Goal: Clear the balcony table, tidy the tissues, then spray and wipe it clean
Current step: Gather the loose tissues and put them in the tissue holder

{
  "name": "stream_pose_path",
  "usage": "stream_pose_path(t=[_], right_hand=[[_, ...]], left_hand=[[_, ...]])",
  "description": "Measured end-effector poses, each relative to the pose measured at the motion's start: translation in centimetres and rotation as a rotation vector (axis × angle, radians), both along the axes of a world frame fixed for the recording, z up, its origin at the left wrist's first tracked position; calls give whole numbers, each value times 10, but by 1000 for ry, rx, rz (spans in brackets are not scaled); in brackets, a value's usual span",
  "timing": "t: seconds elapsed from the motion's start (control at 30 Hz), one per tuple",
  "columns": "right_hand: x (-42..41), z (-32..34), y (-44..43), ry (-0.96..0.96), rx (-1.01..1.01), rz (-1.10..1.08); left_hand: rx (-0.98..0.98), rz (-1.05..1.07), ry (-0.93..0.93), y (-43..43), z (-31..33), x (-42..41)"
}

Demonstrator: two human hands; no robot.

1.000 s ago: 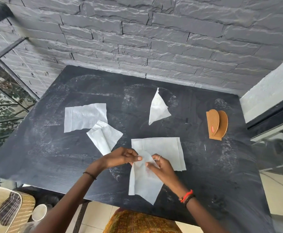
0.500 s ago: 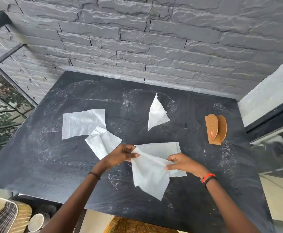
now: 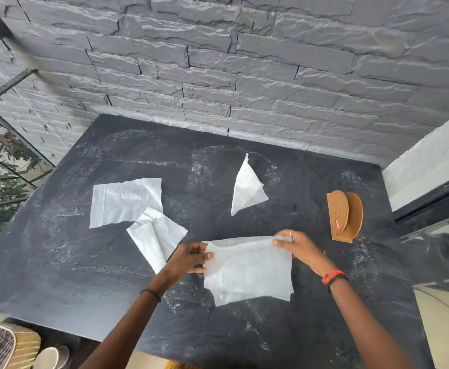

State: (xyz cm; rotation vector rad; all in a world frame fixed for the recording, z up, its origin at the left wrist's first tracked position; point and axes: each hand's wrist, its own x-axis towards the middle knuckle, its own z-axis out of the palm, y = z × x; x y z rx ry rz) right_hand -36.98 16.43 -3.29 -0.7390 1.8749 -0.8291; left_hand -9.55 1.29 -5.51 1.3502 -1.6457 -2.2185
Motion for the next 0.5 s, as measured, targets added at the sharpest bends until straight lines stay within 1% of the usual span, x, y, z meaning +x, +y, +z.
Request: stream_pose_path(t=[0.07,0.13,0.17,0.27,0.33,0.5], right_hand=[[-3,-15,-14,108,-22,11],[-5,-30,-24,168,-29,14],[-5,-34,-26,170,-29,8],[-7,-42,-22,49,8,-29],[-5,-44,-15,13,24,-26],[4,-58,3,118,27,-37]], left_hand=[[-25,58,-43,1,-5,-9],[-41,120,-93,1,-12,-15],[-47,153,-117,1,-17,-17],[-107,187,-185,-1,-26,-21],[-159,154,-235,-1,-31,-21],[-226,15,-275,3,-29,-16]])
